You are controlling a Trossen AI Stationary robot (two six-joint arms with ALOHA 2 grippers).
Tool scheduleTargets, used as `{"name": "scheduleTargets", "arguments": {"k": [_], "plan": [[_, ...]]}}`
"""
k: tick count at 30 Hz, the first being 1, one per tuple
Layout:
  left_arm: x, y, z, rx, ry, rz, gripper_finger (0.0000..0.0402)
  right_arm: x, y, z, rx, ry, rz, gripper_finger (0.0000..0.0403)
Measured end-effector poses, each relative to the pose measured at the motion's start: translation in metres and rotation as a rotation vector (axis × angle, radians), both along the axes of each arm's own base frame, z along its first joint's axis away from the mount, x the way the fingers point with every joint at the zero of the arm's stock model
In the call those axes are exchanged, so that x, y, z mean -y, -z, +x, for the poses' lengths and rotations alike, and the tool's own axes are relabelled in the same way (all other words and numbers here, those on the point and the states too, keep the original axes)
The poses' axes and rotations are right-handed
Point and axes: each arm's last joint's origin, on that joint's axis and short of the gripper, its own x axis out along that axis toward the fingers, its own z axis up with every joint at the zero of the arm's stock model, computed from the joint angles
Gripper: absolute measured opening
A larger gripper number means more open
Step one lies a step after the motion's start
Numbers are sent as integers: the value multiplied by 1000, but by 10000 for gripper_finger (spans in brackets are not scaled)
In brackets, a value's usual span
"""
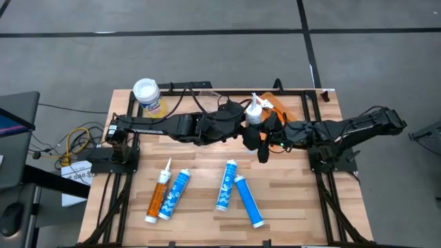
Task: Pick & place silicon tubes, Sealant and Lysol wipes
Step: Put the right orange sealant into the orange bin
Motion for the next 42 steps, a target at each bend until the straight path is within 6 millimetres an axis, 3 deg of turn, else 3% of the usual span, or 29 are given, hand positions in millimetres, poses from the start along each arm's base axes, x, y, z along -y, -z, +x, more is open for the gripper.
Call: {"name": "scheduleTargets", "arguments": {"k": [11,16,25,35,42], "plan": [[-1,-2,-10,-73,-4,36,275,4,2,-5,-32,100,-10,187],[-4,-3,-24,-170,-32,67,275,12,3,-14,-73,162,1,187],[-6,31,-39,-452,-162,-26,276,48,33,-40,-404,424,81,187],[-5,72,-26,-622,-238,-30,276,90,66,-17,-664,541,-5,190],[3,86,-28,-673,-266,-57,276,115,98,-1,-845,563,1,187]]}}
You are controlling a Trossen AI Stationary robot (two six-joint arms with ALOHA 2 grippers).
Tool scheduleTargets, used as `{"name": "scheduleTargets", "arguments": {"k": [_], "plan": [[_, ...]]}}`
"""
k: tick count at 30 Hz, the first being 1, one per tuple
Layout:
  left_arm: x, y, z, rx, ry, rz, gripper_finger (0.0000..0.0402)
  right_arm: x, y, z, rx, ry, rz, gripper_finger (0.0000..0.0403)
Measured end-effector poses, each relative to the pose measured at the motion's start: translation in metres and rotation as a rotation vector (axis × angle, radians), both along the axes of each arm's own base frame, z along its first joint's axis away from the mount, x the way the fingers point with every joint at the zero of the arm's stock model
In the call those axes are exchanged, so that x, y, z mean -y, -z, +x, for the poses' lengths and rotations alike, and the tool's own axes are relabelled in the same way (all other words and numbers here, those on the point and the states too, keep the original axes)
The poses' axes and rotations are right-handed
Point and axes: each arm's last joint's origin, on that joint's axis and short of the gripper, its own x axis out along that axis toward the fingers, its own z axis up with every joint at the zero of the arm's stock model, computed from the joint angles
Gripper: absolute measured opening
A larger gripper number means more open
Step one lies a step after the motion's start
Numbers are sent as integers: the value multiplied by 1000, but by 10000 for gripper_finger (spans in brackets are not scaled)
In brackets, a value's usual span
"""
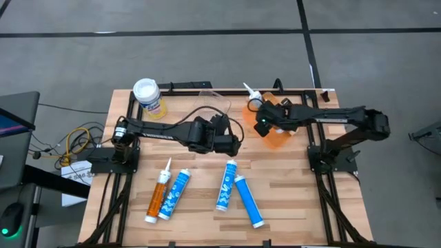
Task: Pick & place silicon tubes, Sealant and Lysol wipes
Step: Put the right orange sealant into the orange bin
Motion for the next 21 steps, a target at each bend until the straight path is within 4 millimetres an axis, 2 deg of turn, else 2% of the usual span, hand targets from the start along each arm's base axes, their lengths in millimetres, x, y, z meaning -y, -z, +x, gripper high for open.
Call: {"name": "scheduleTargets", "arguments": {"k": [10,21], "plan": [[26,3,-19,-81,-31,11,276,23,50,11,-244,53,113,193],[48,5,-34,-128,-58,14,276,32,80,10,-395,75,233,223]]}}
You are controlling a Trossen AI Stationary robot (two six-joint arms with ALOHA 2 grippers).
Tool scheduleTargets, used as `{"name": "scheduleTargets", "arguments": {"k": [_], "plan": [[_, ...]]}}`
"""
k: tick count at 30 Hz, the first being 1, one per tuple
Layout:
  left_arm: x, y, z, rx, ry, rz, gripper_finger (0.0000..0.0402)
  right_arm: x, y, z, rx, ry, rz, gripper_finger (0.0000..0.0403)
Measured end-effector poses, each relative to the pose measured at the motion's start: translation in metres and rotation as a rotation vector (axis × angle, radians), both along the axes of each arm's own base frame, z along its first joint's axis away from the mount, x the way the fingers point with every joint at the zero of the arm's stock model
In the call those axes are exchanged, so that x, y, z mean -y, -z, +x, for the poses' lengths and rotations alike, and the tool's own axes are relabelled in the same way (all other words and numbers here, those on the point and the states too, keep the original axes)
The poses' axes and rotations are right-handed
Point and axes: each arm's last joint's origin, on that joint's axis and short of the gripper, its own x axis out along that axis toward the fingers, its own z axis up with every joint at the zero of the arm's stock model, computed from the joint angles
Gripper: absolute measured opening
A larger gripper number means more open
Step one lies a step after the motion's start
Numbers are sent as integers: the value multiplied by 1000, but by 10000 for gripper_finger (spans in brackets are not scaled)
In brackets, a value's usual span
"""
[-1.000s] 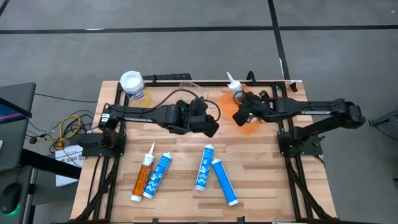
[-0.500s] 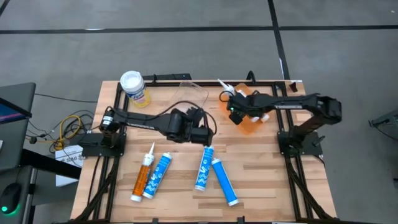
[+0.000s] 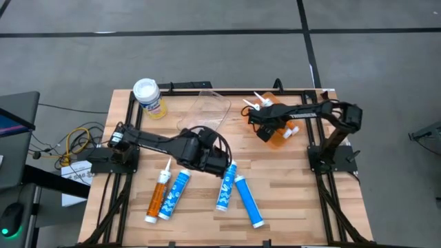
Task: Pick & place silicon tubes, Sealant and Lysol wipes
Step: Put the right orange sealant into the orange bin
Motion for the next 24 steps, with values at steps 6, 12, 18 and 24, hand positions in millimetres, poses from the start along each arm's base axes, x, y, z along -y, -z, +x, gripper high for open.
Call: {"name": "scheduleTargets", "arguments": {"k": [6,12,18,24], "plan": [[6,1,-3,-20,18,-22,276,0,7,0,-38,0,27,230],[6,1,-4,-42,18,-41,276,-3,1,-2,-39,-8,22,236],[6,1,-4,-43,19,-45,276,-1,-5,-9,-50,10,22,235],[6,2,-4,-50,21,-68,276,3,-7,-13,-64,28,30,235]]}}
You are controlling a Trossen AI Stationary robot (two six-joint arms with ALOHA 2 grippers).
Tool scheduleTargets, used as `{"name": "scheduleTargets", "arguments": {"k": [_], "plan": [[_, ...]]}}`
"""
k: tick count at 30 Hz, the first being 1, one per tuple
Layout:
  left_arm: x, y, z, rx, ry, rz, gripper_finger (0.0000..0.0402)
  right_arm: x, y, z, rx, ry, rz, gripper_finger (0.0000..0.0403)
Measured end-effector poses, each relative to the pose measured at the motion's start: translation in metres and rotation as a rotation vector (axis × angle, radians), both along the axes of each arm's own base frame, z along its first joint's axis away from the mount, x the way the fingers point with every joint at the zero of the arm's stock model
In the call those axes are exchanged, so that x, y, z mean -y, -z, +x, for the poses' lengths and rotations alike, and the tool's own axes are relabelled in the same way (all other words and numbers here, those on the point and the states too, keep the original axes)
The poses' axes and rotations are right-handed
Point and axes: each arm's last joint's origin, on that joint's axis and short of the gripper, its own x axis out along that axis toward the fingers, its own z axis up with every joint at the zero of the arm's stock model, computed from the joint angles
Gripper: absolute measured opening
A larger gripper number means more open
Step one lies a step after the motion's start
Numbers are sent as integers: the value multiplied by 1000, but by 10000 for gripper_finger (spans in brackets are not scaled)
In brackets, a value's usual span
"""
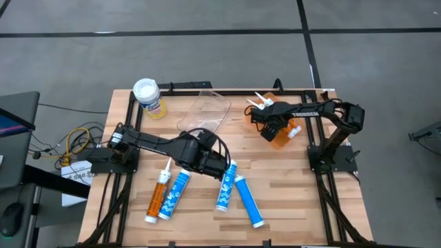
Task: Pick & place silicon tubes, Sealant and Lysol wipes
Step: Put the right orange sealant into the orange bin
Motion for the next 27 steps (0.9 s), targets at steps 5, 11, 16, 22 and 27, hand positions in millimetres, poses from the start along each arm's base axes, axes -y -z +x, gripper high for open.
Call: {"name": "scheduleTargets", "arguments": {"k": [5,11,16,22,27], "plan": [[0,0,0,-2,1,-8,276,0,0,0,-3,-1,1,235],[0,0,0,-2,0,-8,276,-1,0,0,-1,-2,1,235],[0,0,0,-2,1,-8,276,0,0,1,7,-2,-4,235],[0,0,0,-2,1,-8,276,0,0,1,10,-2,-5,235],[0,0,0,-3,1,-8,276,0,0,1,16,5,-8,236]]}}
